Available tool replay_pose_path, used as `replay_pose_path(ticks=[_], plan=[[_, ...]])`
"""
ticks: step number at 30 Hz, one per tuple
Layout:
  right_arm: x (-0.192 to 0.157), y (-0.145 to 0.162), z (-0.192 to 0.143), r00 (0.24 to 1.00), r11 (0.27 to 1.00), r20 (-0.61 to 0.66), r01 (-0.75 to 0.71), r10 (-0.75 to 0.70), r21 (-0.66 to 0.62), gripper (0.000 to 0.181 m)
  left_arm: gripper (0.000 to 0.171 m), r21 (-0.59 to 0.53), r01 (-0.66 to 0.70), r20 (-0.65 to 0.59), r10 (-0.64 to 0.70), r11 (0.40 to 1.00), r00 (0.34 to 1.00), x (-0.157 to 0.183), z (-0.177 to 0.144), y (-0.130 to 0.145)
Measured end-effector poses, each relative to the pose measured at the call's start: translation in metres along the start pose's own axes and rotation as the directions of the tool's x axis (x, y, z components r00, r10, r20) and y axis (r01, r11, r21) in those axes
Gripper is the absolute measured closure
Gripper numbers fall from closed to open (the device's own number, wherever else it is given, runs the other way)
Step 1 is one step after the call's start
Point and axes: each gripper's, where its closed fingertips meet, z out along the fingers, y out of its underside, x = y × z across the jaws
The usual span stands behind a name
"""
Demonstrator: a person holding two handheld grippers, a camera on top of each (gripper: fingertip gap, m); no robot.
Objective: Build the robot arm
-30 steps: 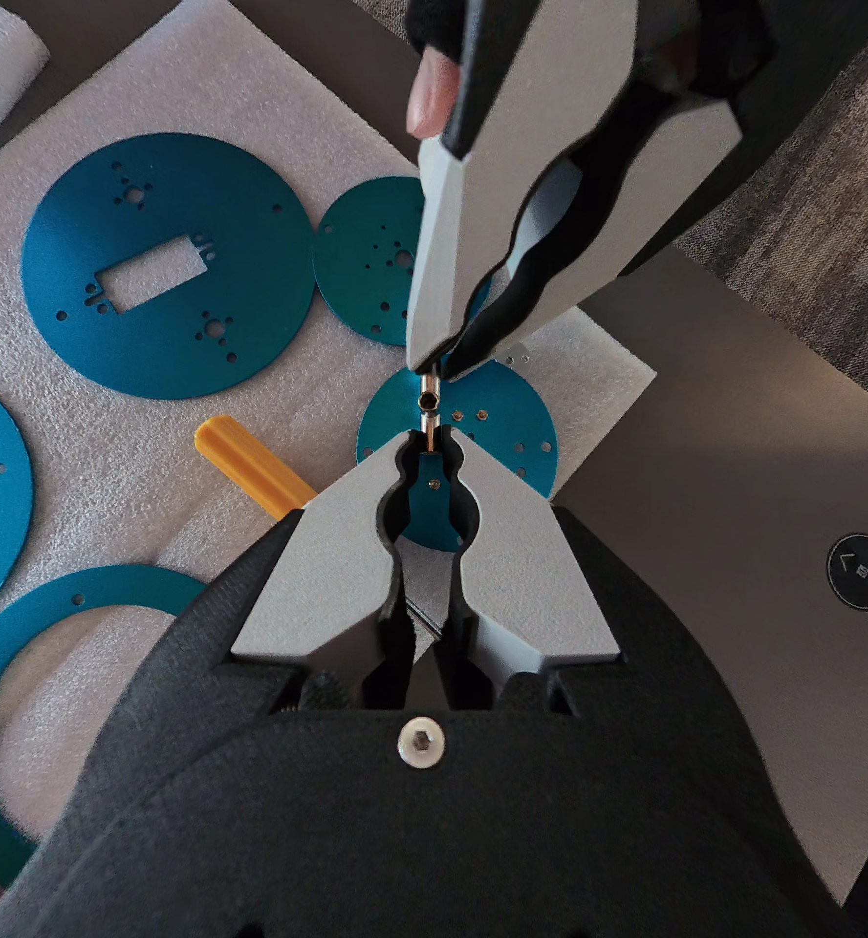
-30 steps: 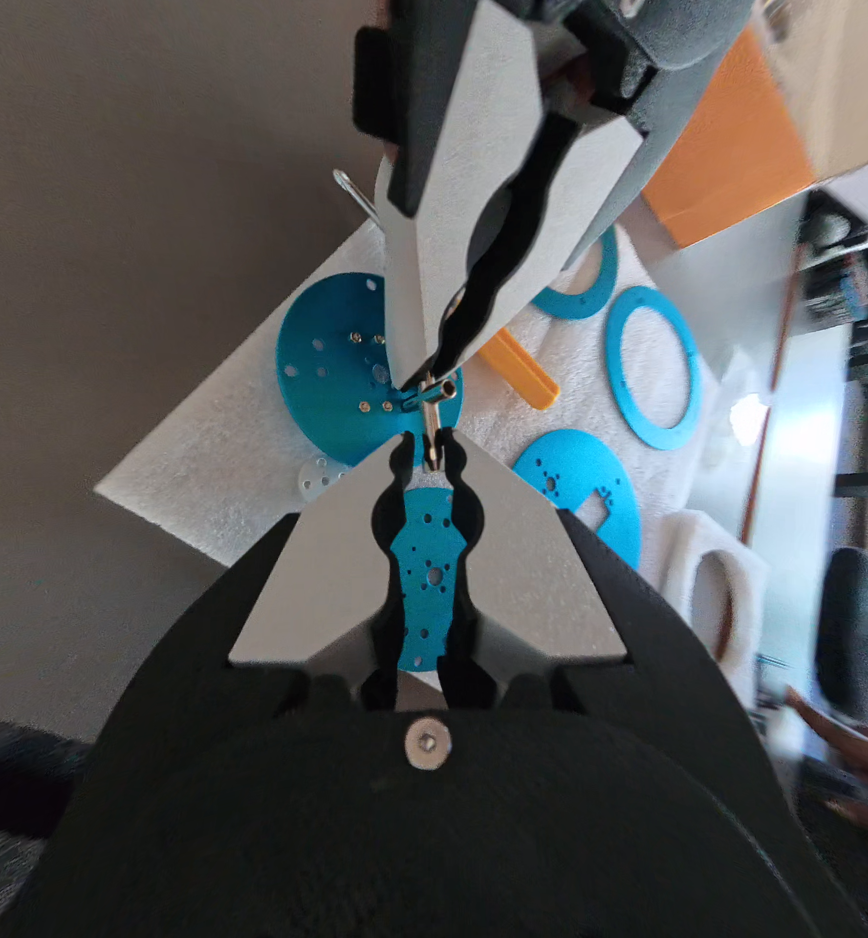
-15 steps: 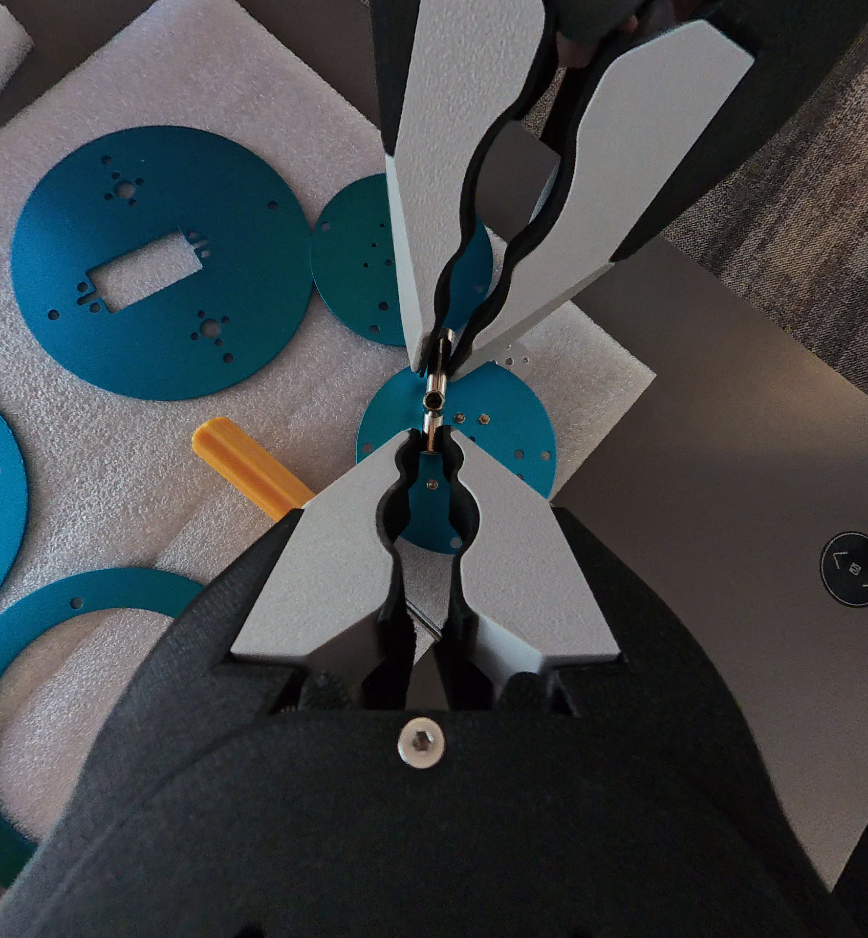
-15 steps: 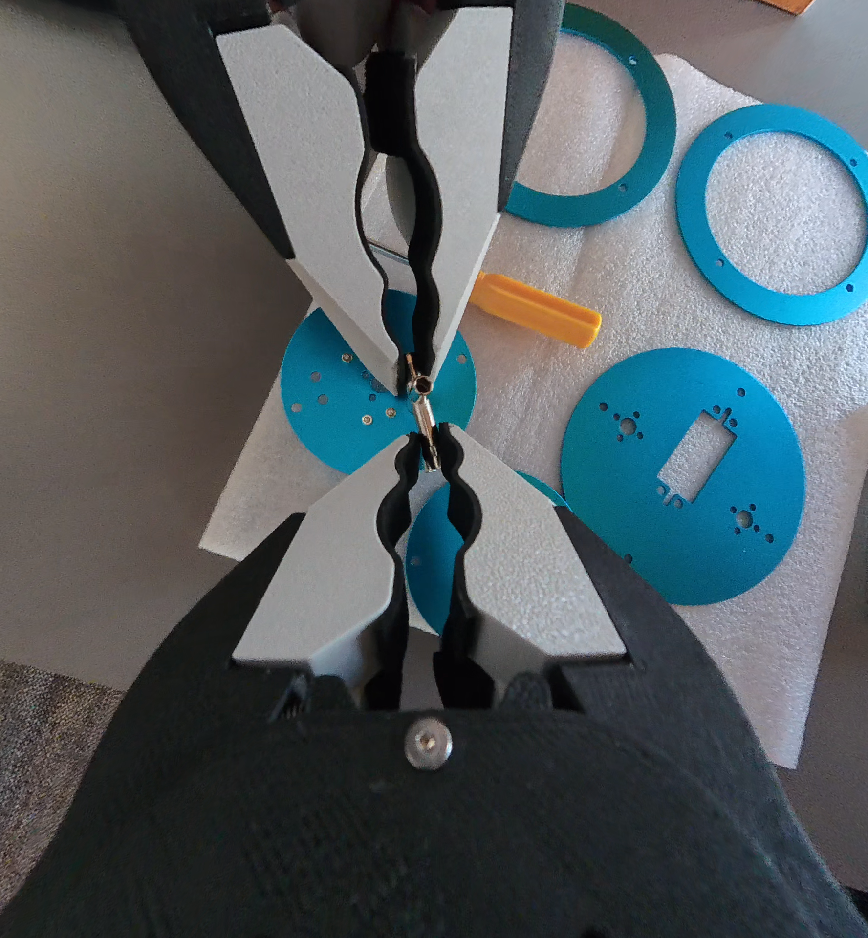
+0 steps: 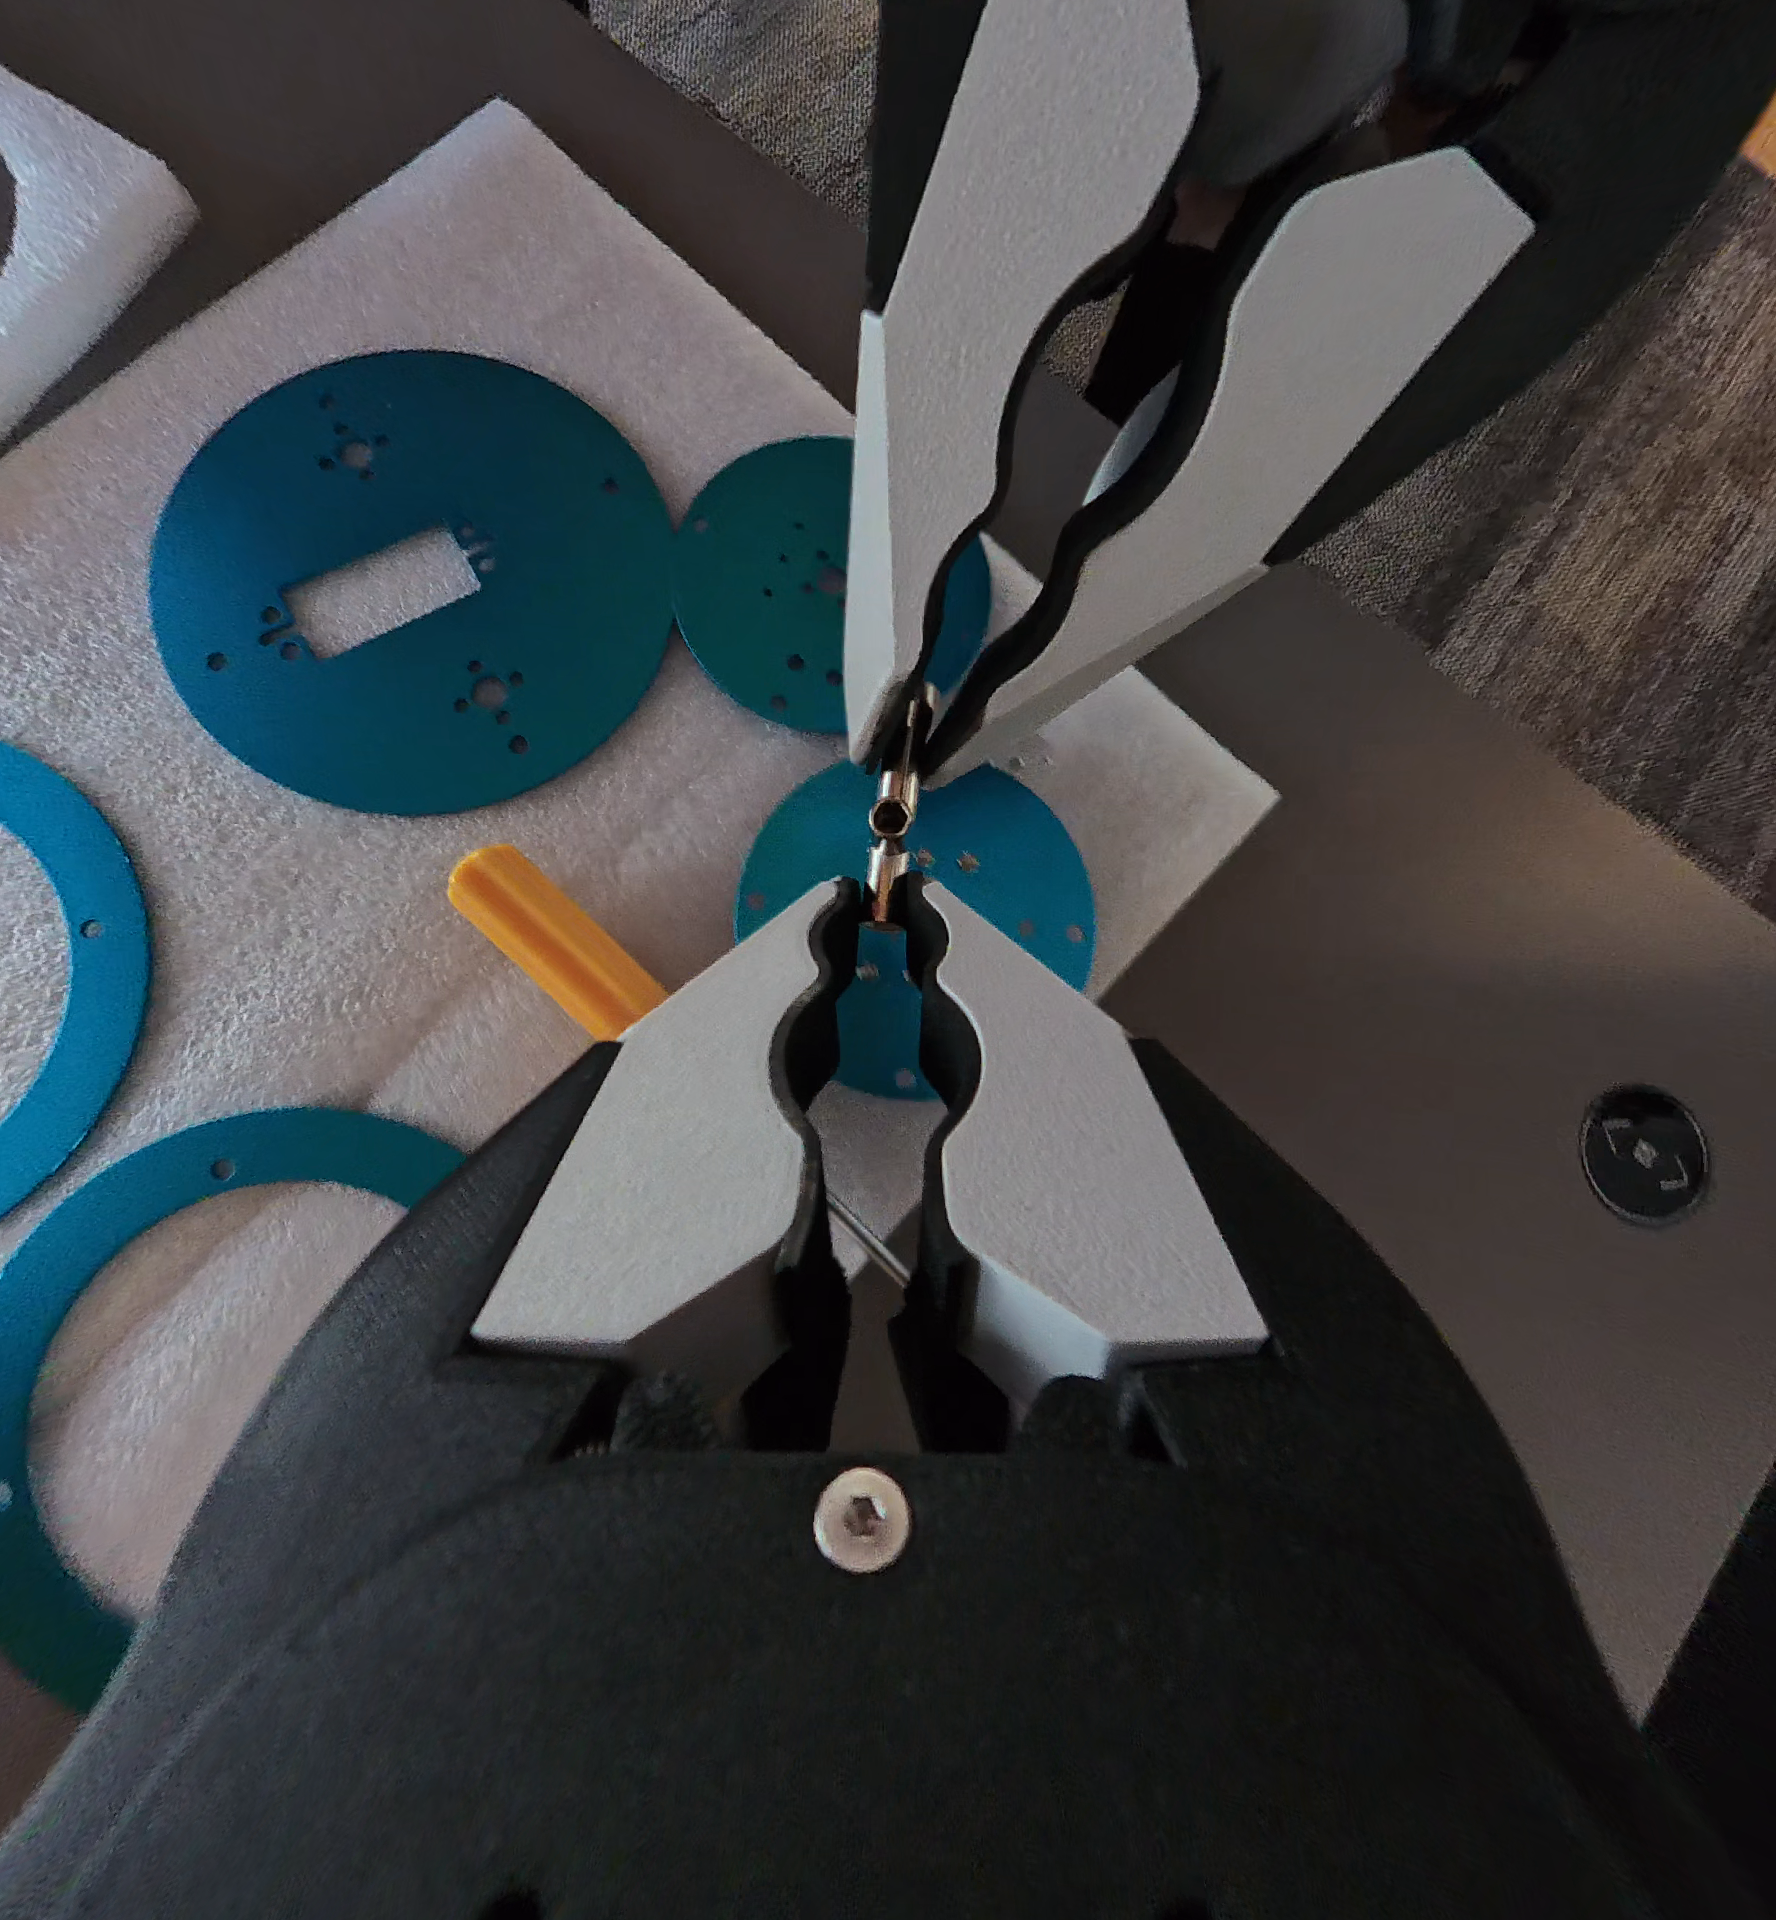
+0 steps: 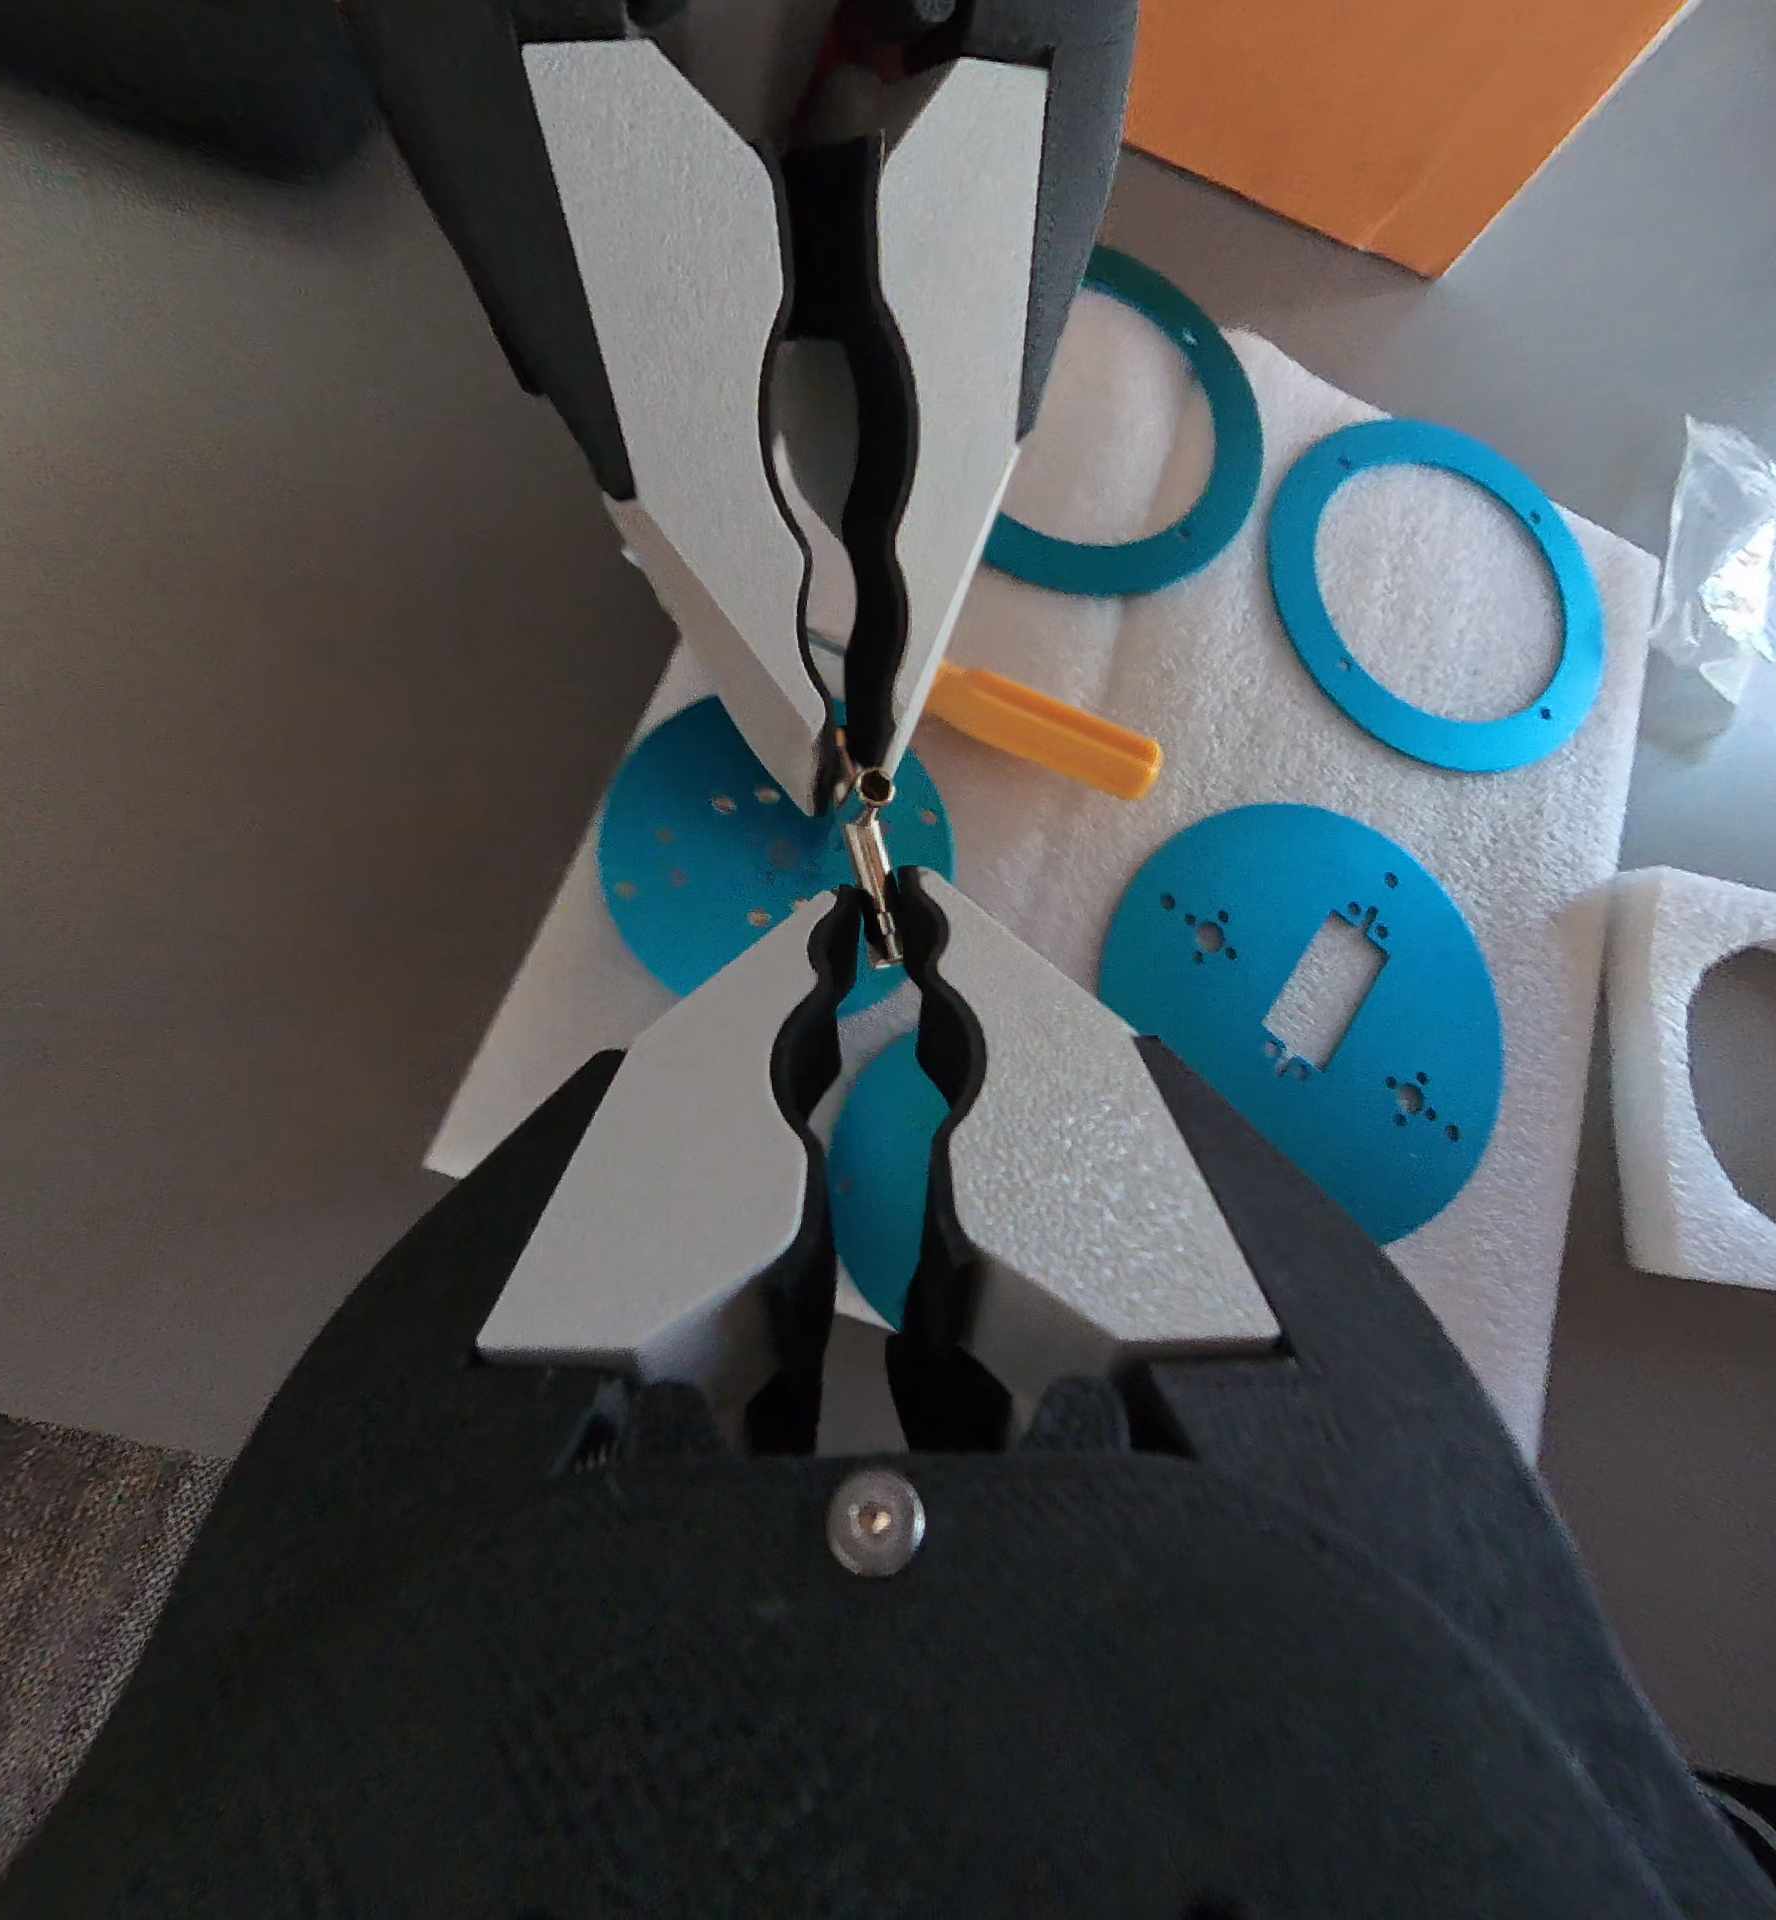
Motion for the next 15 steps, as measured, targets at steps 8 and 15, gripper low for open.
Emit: replay_pose_path(ticks=[8,15], plan=[[-0.024,0.002,0.020,0.997,0.997,0.056,0.048,-0.045,-0.052,0.174,0.165,-0.007,0.054,-0.004,-0.054,0.999,0.999,0.014,0.003,0.029],[-0.027,0.003,0.022,0.997,0.999,0.075,0.011,-0.008,-0.042,0.174,0.165,-0.009,0.039,-0.005,-0.039,0.999,0.999,0.016,0.003,0.032]])
